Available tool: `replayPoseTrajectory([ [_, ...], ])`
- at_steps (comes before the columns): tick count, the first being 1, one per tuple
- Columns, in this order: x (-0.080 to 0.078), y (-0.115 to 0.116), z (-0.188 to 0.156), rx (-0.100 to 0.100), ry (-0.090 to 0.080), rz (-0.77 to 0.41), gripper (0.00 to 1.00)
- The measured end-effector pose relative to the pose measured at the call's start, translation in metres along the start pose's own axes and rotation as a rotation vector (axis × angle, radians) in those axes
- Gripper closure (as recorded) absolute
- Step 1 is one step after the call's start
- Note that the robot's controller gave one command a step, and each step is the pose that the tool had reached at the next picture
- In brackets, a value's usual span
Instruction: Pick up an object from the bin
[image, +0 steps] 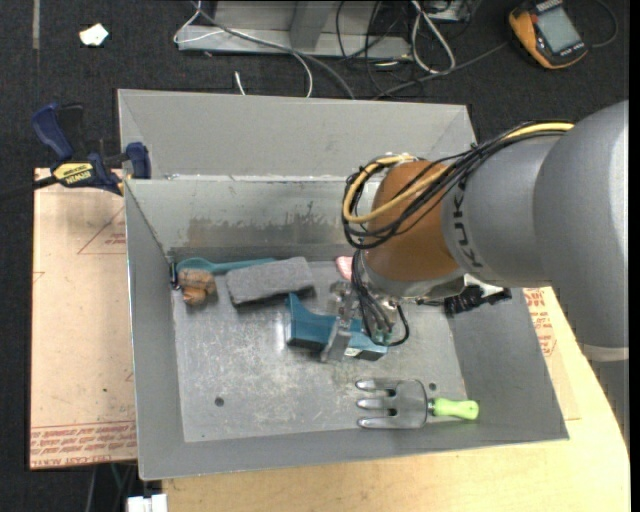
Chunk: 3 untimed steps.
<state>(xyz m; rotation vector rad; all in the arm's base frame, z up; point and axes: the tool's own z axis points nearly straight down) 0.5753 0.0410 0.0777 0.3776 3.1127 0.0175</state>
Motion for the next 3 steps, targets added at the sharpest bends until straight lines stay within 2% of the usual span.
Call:
replayPoseTrajectory([
  [1, 0.001, -0.004, -0.062, 0.001, 0.008, 0.008, 1.00],
  [2, 0.003, -0.006, -0.105, 0.003, 0.013, 0.014, 1.00],
  [3, -0.004, -0.010, -0.162, 0.004, 0.017, 0.014, 1.00],
])
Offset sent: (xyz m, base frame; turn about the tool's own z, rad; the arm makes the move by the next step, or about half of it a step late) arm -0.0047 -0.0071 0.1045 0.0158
